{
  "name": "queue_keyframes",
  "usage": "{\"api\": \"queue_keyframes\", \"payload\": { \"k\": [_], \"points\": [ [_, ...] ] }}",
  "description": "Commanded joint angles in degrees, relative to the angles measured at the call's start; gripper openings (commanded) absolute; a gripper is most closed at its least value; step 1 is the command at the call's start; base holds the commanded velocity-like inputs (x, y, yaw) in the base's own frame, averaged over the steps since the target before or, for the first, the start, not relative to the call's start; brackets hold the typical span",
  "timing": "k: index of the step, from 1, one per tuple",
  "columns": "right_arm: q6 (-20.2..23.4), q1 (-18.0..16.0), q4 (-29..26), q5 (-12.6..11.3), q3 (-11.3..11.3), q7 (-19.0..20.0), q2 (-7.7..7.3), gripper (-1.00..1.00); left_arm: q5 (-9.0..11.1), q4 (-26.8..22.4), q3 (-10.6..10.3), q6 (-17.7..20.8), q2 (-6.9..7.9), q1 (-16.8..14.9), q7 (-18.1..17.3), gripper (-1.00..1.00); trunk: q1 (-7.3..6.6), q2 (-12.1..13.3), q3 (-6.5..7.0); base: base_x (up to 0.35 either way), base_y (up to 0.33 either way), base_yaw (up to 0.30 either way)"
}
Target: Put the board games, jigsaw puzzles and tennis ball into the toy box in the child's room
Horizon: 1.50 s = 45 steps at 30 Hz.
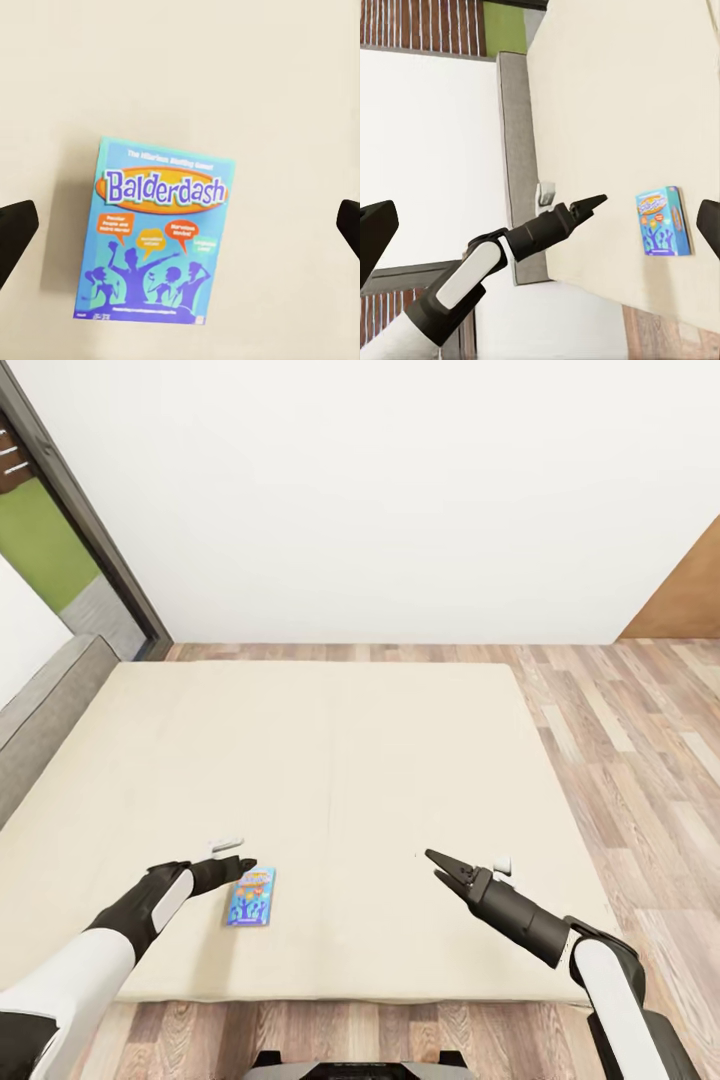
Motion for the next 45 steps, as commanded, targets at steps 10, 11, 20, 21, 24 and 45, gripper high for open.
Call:
{"api": "queue_keyframes", "payload": {
  "k": [10,11,20,21,24,45],
  "points": [
    [0.22,-1.40,-0.01,0.21,5.50,10.50,2.24,1.00,0.30,-0.06,-0.30,0.21,-0.18,-0.09,-0.06,1.00,0.03,-0.10,-1.01,0.000,0.000,0.034],
    [0.10,-1.49,-0.01,0.23,6.45,11.57,3.51,1.00,0.30,-0.06,-0.34,0.23,-0.21,-0.09,-0.04,1.00,0.03,-0.10,-1.11,0.000,0.000,0.063],
    [-0.06,-2.09,-0.06,0.60,9.82,12.90,8.03,1.00,0.27,-0.06,-0.45,0.26,-0.20,-0.09,-0.04,1.00,0.03,-0.10,-1.94,0.000,0.000,0.065],
    [-0.06,-2.16,-0.08,0.64,10.01,12.88,8.21,1.00,0.27,-0.06,-0.44,0.24,-0.19,-0.09,-0.02,1.00,0.03,-0.10,-2.04,0.000,0.000,0.066],
    [-0.06,-2.24,-0.09,0.68,10.23,12.82,8.50,1.00,0.27,-0.06,-0.43,0.24,-0.19,-0.09,-0.01,1.00,0.03,-0.10,-2.32,0.000,0.000,0.066],
    [-0.08,-2.25,-0.04,0.94,10.42,12.90,8.68,1.00,0.31,-0.19,-0.42,0.15,-0.20,-0.09,-0.14,1.00,0.03,-0.10,-4.28,0.000,0.000,0.066]
  ]
}}
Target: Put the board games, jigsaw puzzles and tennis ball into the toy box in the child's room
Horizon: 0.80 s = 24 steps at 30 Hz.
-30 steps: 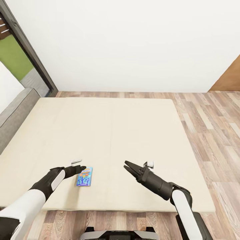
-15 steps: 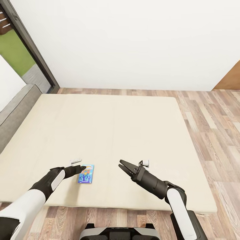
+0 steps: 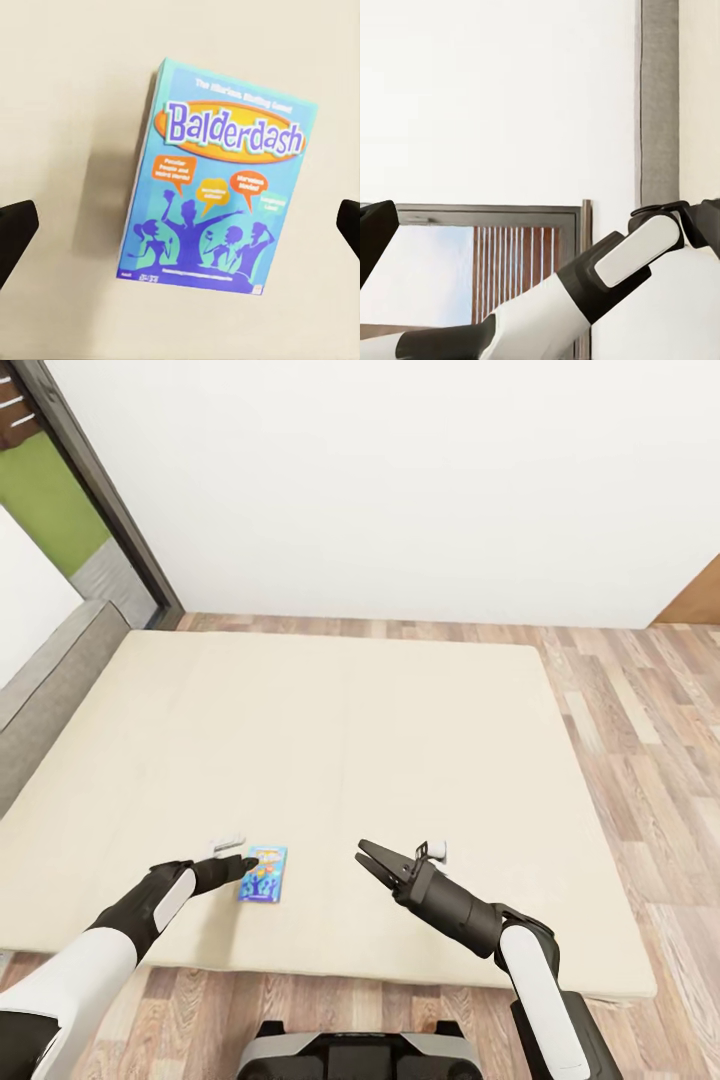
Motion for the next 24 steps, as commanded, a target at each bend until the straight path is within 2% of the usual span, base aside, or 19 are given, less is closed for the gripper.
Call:
{"api": "queue_keyframes", "payload": {
  "k": [1,9,14,24],
  "points": [
    [0.32,-0.02,-0.03,-0.04,-0.07,0.08,0.02,1.00,0.22,-0.19,-0.23,0.20,0.05,-0.03,-0.03,1.00,0.03,-0.09,-0.17,0.000,0.000,0.066],
    [0.33,-0.01,-0.05,-0.02,-0.10,0.13,-0.35,1.00,0.12,-1.56,-0.20,0.13,0.00,-0.09,0.10,1.00,0.03,-0.09,-0.92,0.000,0.000,0.066],
    [0.33,0.01,-0.04,0.04,-0.07,0.10,-0.09,1.00,0.04,-1.78,-0.29,-0.22,-1.52,-0.11,0.13,1.00,0.03,-0.09,-1.38,0.000,0.000,0.066],
    [0.21,0.02,-0.06,0.07,-0.53,0.16,-0.44,1.00,0.08,-1.86,-0.31,-1.19,-2.74,-0.12,0.12,1.00,0.03,-0.09,-2.32,0.000,0.000,0.067]
  ]
}}
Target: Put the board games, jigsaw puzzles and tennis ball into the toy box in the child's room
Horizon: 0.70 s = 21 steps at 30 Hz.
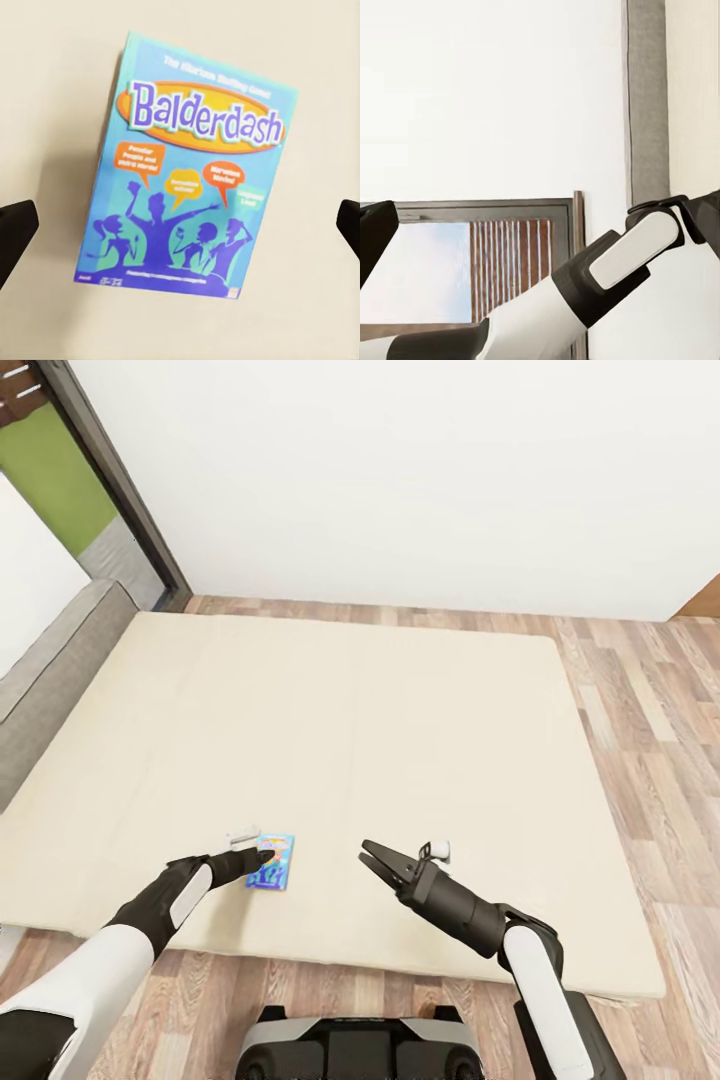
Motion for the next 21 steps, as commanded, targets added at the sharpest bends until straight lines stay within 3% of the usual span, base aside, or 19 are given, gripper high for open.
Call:
{"api": "queue_keyframes", "payload": {
  "k": [1,11,21],
  "points": [
    [0.08,-0.03,0.01,-0.05,-0.15,0.08,-0.01,1.00,0.25,-0.06,-0.27,0.09,-0.02,-0.03,0.00,1.00,0.03,-0.09,-0.17,0.000,0.000,0.067],
    [-4.03,0.20,0.00,-0.05,-0.22,0.34,-0.16,1.00,0.25,-0.06,-0.28,-0.09,0.13,-0.03,-0.04,1.00,0.03,-0.09,-1.10,0.000,0.000,0.067],
    [-4.71,0.32,0.04,-0.05,-0.05,0.28,-0.17,1.00,0.25,-0.06,-0.28,-0.16,0.32,-0.03,-0.08,1.00,0.03,-0.09,-1.72,0.000,0.000,0.004]
  ]
}}
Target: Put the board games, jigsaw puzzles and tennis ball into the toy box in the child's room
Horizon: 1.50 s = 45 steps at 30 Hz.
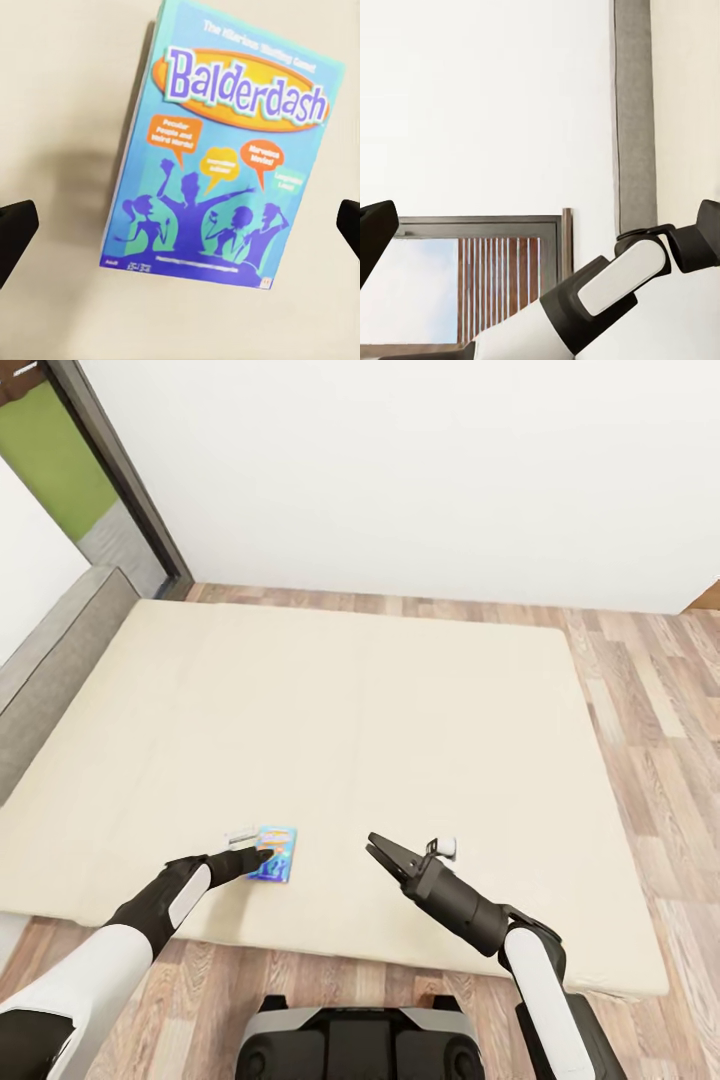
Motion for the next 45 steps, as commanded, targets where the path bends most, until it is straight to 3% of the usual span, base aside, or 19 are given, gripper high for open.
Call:
{"api": "queue_keyframes", "payload": {
  "k": [1,14,45],
  "points": [
    [0.29,-0.03,-0.01,-0.17,0.02,0.00,0.03,1.00,0.27,-0.07,-0.26,0.20,0.11,-0.02,0.01,1.00,0.03,-0.09,-0.13,0.000,0.000,-0.135],
    [0.21,0.10,-0.03,-0.17,0.27,0.00,0.03,1.00,0.27,-0.15,-0.33,0.18,0.19,-0.02,-0.06,1.00,0.03,-0.09,-0.84,0.000,0.000,-0.124],
    [0.21,0.15,-0.01,-0.17,0.31,-0.04,0.03,1.00,0.26,-0.25,-0.34,-0.09,0.27,-0.02,-0.08,1.00,0.03,-0.09,-0.92,0.037,0.030,-0.005]
  ]
}}
